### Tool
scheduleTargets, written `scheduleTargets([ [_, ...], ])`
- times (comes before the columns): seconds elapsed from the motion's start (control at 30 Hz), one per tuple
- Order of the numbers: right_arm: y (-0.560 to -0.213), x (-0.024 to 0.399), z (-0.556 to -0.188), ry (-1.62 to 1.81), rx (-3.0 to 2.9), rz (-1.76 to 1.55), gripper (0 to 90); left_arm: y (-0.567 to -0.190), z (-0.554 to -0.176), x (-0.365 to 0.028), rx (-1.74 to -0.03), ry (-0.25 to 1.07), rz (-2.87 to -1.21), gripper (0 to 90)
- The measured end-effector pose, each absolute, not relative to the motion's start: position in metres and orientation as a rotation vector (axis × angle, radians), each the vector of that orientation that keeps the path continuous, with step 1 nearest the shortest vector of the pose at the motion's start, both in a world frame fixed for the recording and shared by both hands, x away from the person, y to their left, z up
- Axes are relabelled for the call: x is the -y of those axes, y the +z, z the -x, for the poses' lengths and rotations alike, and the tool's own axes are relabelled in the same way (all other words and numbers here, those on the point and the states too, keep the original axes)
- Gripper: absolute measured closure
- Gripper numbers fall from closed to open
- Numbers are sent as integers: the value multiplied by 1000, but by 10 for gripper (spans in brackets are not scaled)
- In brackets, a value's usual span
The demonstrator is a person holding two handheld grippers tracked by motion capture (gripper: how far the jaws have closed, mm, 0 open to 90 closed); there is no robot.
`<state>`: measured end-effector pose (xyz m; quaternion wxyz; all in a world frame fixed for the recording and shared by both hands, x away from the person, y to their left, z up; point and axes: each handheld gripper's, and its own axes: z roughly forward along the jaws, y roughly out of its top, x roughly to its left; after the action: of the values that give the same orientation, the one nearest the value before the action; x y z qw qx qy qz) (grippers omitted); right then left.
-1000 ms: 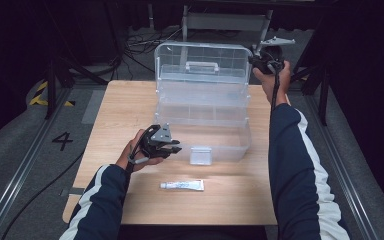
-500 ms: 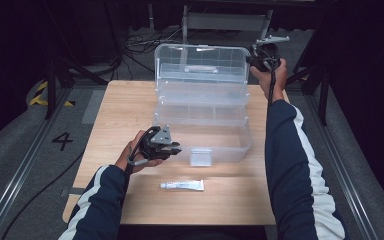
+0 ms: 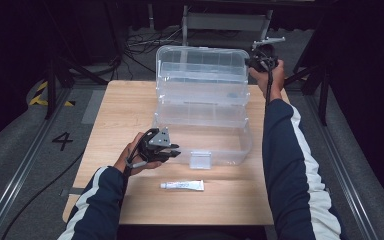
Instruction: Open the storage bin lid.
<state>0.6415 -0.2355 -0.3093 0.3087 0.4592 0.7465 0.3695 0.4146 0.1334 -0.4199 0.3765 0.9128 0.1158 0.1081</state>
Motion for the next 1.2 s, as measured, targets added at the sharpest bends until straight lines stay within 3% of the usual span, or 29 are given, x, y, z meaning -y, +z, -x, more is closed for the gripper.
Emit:
scheduleTargets([
  [0.93,-332,238,-660,911,-2033,-1297,815,-419,-410,-135,-302,254,-2346,740],
  [1.2,-341,244,-659,913,-2053,-1341,778,-421,-413,-138,-320,238,-2333,745],
])
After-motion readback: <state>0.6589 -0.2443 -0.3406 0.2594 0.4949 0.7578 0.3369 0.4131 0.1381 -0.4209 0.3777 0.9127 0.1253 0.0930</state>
